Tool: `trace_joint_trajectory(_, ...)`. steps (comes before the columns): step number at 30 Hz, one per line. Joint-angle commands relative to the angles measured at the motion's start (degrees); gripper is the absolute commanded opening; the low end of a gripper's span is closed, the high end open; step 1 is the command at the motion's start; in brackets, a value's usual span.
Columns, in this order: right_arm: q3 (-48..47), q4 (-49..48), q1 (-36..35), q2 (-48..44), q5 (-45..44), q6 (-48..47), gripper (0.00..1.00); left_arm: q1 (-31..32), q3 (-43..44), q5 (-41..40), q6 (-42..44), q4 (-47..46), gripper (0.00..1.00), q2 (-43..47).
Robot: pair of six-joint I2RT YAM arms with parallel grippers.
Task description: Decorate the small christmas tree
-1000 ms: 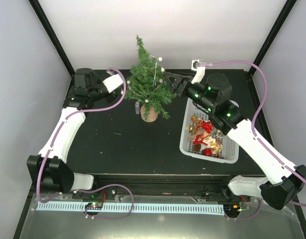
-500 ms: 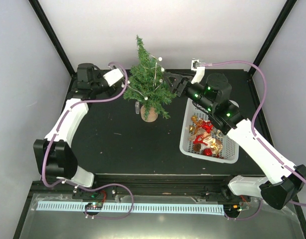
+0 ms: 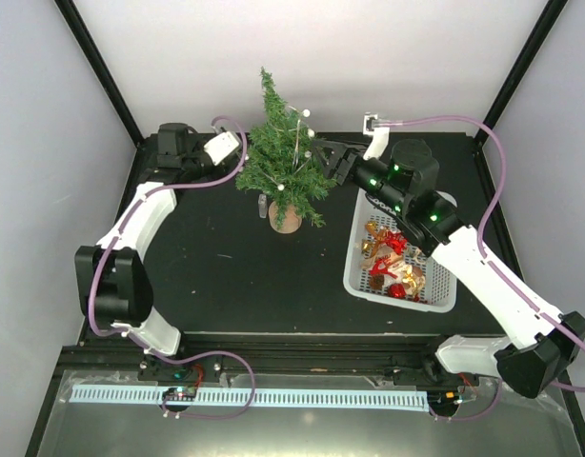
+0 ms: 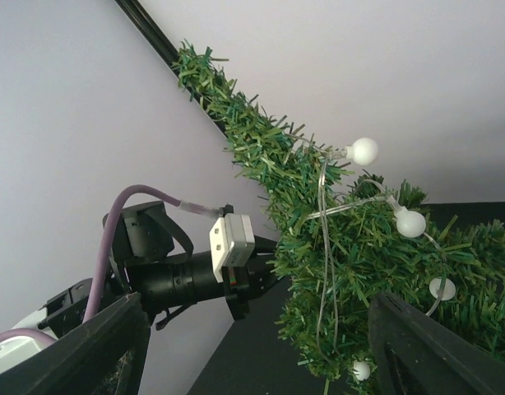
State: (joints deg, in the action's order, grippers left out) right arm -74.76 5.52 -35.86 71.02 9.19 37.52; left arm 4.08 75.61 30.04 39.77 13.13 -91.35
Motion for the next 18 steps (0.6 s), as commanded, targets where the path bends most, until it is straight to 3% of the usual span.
trace_joint_trajectory(1, -1.43, -0.46, 0.40, 0.69, 0.52, -0.16, 0.74, -0.39, 1.88, 2.33, -1.54, -0.32, 0.12, -1.38)
trace_joint_trajectory(12, -2.12, -0.99, 0.35, 1.31, 0.87, -0.17, 0.74, -0.39, 1.10, 3.54, -0.63, 6.51, 0.21, -2.67)
trace_joint_trajectory(18, -3.14, -0.74, 0.35, 1.28, 1.12, -0.14, 0.74, -0.43, 2.78, 2.11, -0.63, 11.01, 0.45, -3.64)
